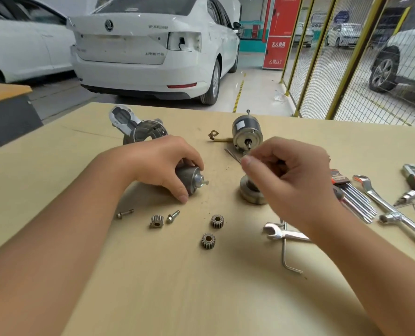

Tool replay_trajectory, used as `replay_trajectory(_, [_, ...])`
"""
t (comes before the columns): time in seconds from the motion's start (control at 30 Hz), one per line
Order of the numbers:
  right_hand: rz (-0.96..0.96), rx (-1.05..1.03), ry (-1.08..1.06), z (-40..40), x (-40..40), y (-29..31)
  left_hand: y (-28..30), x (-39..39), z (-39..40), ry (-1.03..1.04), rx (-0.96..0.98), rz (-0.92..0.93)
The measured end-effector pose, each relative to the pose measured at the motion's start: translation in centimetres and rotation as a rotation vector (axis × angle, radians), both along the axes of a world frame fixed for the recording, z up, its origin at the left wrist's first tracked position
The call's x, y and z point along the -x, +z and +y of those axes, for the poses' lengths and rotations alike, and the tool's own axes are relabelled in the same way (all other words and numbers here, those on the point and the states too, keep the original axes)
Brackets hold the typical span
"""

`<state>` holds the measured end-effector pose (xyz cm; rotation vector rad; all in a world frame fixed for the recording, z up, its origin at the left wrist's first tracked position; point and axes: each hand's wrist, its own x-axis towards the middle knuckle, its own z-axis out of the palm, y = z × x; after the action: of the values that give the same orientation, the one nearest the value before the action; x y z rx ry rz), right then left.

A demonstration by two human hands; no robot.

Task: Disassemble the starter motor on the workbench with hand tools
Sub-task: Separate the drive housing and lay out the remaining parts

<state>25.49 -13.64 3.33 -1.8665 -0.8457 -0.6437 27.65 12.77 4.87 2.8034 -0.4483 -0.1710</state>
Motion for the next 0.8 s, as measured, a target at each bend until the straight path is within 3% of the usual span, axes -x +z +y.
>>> replay_trajectory(0.1, [0.004,0.3,0.093,0.7,0.5,-0.4,-0.7,-0.4,-0.1,-0.014,0.089,-0.019])
replay_trajectory(0.2, [0.059,0.626,0.169,1.1,0.6,-1.2,-1.7,-0.8,0.0,0.005,0.312,-0.024])
replay_trajectory(0.3, [0.129,0.76,0.177,1.2,0.5,-1.8,-2.5,-1.0,0.0,0.045,0.546,-0.025])
replay_trajectory(0.57, [0.153,0.76,0.083,1.1,0.0,-2.2,-2.8,-0.8,-2.0,0.211,1.15,0.084])
replay_trajectory(0.8, [0.159,0.486,-0.028,1.2,0.1,-1.9,-0.6,0.8,-5.6,0.22,1.416,0.218])
